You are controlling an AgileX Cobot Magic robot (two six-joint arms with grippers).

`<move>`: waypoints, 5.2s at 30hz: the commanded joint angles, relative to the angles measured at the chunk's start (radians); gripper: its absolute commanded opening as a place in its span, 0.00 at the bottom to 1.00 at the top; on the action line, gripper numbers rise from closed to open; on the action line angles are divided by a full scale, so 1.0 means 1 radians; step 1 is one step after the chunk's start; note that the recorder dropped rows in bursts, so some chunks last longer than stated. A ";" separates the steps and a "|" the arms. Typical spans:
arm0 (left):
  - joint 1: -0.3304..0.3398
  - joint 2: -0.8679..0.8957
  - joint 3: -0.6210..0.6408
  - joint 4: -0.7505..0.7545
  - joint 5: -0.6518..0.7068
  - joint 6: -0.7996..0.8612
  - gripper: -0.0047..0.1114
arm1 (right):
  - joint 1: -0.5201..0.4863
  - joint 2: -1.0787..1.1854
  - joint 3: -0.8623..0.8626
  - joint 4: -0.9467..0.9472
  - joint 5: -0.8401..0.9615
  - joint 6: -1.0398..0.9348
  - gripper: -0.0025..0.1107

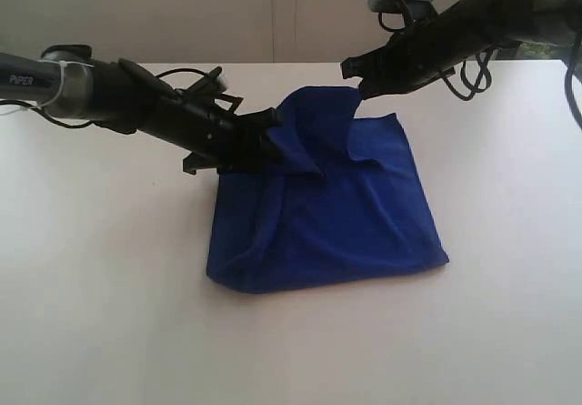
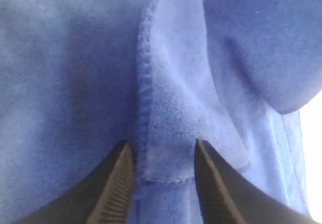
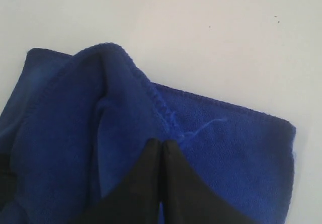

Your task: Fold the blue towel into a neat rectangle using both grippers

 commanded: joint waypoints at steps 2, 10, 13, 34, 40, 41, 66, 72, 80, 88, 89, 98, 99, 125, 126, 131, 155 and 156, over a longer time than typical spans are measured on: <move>-0.005 -0.003 -0.008 -0.025 0.036 0.017 0.43 | -0.005 -0.007 0.002 -0.010 -0.002 0.000 0.02; -0.005 -0.003 -0.008 -0.020 0.047 0.017 0.24 | -0.005 -0.007 0.002 -0.010 -0.002 0.000 0.02; -0.005 -0.003 -0.008 -0.020 0.053 0.017 0.13 | -0.005 -0.007 0.002 -0.010 -0.002 0.000 0.02; 0.095 -0.274 -0.008 0.164 0.339 0.156 0.04 | -0.005 -0.187 0.002 -0.210 0.200 0.065 0.02; 0.092 -0.373 -0.008 0.308 0.552 0.167 0.04 | -0.005 -0.337 0.002 -0.286 0.372 0.076 0.02; 0.092 -0.393 -0.008 0.322 0.573 0.167 0.04 | -0.005 -0.366 0.002 -0.286 0.401 0.076 0.02; -0.027 -0.865 -0.008 0.456 0.847 0.008 0.04 | 0.055 -1.010 0.350 -0.272 0.599 0.121 0.02; -0.027 -0.950 0.001 0.459 0.847 -0.031 0.04 | 0.055 -1.121 0.350 -0.272 0.607 0.124 0.02; -0.027 -0.957 0.159 0.468 0.847 0.011 0.04 | 0.055 -1.101 0.492 -0.272 0.583 0.122 0.02; -0.027 -0.957 0.202 0.488 0.672 0.194 0.04 | 0.055 -1.054 0.543 -0.321 0.345 0.120 0.02; -0.027 -0.957 0.202 0.495 0.638 0.206 0.04 | 0.055 -1.054 0.549 -0.328 0.294 0.120 0.02; -0.027 -0.873 0.202 0.517 0.517 0.219 0.04 | 0.055 -0.976 0.600 -0.350 0.210 0.094 0.02; -0.027 -0.860 0.202 0.520 0.517 0.219 0.04 | 0.055 -0.964 0.604 -0.351 0.207 0.092 0.02; -0.026 -0.769 0.202 0.675 0.218 0.223 0.04 | 0.055 -0.880 0.614 -0.410 -0.040 0.094 0.02; -0.026 -0.758 0.202 0.678 0.218 0.223 0.04 | 0.055 -0.875 0.614 -0.410 -0.047 0.094 0.02; -0.026 -0.713 0.202 0.692 0.171 0.223 0.04 | 0.055 -0.856 0.614 -0.416 -0.086 0.101 0.02; -0.026 -0.587 0.200 0.685 -0.122 0.218 0.04 | 0.044 -0.703 0.585 -0.458 -0.268 0.139 0.02; -0.026 -0.585 0.200 0.685 -0.127 0.218 0.04 | 0.042 -0.705 0.580 -0.463 -0.264 0.147 0.02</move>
